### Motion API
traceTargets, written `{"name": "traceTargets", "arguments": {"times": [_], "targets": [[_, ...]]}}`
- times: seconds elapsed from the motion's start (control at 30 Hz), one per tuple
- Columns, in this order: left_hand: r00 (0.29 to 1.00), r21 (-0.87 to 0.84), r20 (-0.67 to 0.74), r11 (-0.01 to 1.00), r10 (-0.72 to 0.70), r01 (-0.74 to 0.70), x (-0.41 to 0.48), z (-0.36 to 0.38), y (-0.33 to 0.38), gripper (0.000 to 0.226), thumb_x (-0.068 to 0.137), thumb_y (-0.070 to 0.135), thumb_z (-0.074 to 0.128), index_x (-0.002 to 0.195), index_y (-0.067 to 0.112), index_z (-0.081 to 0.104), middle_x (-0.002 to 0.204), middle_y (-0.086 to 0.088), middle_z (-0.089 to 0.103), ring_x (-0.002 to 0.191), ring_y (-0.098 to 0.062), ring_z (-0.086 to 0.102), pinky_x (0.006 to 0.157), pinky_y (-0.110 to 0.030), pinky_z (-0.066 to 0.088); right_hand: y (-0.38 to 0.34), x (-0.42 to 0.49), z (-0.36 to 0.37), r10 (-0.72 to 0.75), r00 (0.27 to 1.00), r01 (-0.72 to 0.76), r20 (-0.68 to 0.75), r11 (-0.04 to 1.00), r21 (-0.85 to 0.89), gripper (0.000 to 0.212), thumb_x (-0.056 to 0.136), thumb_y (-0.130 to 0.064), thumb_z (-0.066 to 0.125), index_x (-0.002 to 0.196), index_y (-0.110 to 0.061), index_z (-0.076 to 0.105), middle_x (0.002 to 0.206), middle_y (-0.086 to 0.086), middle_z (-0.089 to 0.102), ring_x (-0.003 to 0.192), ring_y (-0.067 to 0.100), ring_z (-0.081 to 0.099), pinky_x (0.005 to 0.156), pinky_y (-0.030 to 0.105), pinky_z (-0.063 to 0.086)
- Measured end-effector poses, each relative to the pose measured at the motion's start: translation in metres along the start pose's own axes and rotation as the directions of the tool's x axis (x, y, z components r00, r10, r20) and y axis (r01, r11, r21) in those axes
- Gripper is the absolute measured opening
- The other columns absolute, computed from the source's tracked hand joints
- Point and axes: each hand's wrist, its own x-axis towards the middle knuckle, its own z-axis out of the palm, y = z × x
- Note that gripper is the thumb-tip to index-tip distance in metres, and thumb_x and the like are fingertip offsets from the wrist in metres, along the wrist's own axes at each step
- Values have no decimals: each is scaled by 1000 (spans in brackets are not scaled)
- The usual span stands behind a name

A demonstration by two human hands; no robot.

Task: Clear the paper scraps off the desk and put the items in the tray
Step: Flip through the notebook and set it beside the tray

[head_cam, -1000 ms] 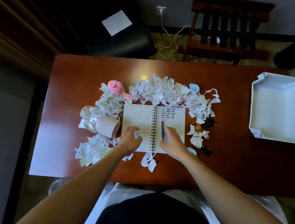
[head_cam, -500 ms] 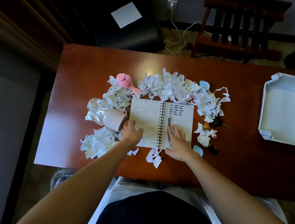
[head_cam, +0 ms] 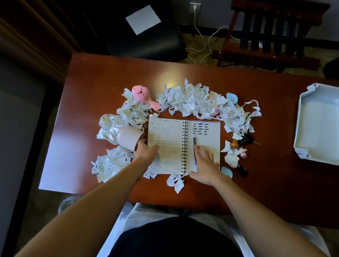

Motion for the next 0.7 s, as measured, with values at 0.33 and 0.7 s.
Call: {"name": "traceTargets", "arguments": {"times": [0.33, 0.7], "targets": [[998, -2, 2, 998, 65, -65, -16, -5, 13, 28, 91, 5, 44, 117, 12, 50, 110, -2, 63, 90, -17, 61, 66, -33, 52, -2, 1, -6, 7, 1000, -8, 7, 997, 73, 99, 84, -34, 67, 156, -28, 0, 160, -8, -1, 147, 24, 1, 109, 63, 28], [980, 15, -24, 980, 197, -197, -31, 3, 19, 14, 94, 12, 53, 108, 12, 52, 97, -5, 66, 82, -14, 68, 60, -26, 54, 3, -4, -8, -77, 996, 84, -46, 978, 193, 75, 87, -28, 60, 151, -26, 20, 152, -8, 22, 143, 24, 15, 106, 64, 33]]}}
